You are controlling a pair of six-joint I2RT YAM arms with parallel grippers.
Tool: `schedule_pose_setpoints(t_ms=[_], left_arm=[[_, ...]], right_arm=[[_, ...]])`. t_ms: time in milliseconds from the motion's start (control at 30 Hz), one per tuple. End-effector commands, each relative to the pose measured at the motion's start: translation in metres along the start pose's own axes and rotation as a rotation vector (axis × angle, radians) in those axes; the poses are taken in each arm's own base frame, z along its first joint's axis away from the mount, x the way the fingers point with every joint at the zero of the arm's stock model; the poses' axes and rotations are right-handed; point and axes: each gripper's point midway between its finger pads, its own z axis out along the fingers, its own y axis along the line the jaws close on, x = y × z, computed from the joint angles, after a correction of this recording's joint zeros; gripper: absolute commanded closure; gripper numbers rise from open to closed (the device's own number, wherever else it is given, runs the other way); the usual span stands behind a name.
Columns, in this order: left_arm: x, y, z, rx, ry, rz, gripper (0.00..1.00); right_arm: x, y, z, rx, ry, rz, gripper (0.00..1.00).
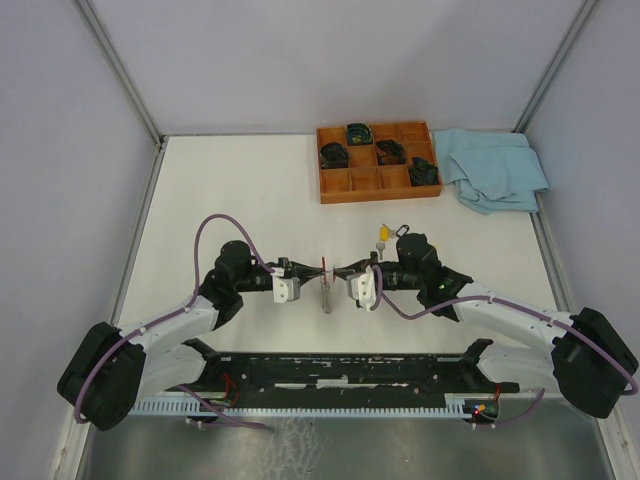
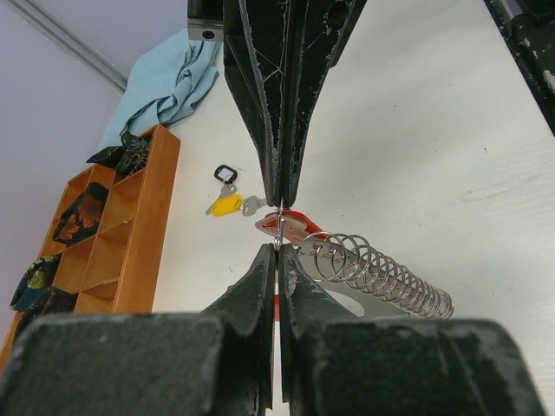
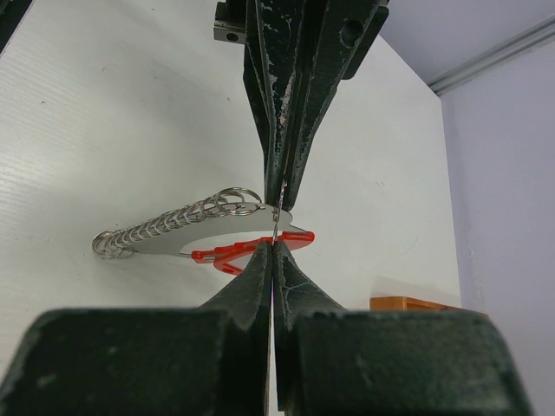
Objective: Put the keys on the keyring
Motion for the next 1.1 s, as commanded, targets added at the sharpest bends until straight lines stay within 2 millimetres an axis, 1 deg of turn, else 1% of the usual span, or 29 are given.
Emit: schedule_pose_setpoints(t_ms=[0,333,1067], left_arm=[[-0.0185,0.0212,0.0013,-0.042,-0.04,0.071,0.97],[-0.0186,0.0211,0.0013,-0.041,-0.041,0.071,0.97],[-0.0202,0.0184,0.0041,-0.025,-0.051,0.069,0.97]], right_arm=[[-0.0206,-0.0213,0.0022,0.036,-0.047,-0.029,0.99],[-0.0221,-0.0208,0.0032,0.031,-0.052,-0.027,0.99],[-0.0286,-0.0297,0.0092,0.094,-0.074,-0.011,0.99]])
